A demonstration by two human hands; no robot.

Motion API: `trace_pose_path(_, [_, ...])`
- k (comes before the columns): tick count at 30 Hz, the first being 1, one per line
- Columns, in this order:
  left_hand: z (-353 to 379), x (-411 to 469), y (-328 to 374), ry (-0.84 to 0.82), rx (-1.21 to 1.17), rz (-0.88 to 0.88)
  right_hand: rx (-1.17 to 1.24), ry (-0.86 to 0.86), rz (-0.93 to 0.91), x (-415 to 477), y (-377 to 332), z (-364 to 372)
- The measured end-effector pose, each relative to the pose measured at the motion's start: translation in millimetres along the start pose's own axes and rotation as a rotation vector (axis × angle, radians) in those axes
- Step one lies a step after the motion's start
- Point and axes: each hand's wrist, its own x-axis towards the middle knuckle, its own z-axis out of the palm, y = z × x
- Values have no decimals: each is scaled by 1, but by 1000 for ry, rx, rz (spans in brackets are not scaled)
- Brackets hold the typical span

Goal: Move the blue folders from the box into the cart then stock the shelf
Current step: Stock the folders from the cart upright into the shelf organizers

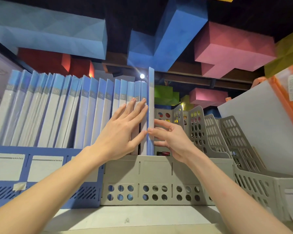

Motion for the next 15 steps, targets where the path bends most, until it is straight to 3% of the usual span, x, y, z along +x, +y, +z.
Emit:
trace_pose_path(7, [-9, -8, 1, -161, 136, -5, -81, -181, 125, -12, -11, -8])
trace_pose_path(10, [-23, -4, -2, -324, 166, 29, -411, -258, 172, -24, -16, -11])
trace_pose_path(12, [-39, -2, 2, -428, 184, 26, -614, -226, 106, -33, -19, -9])
trace_pose_path(15, [-62, -3, 19, -530, 118, -64, -723, -162, -11, -47, -24, 0])
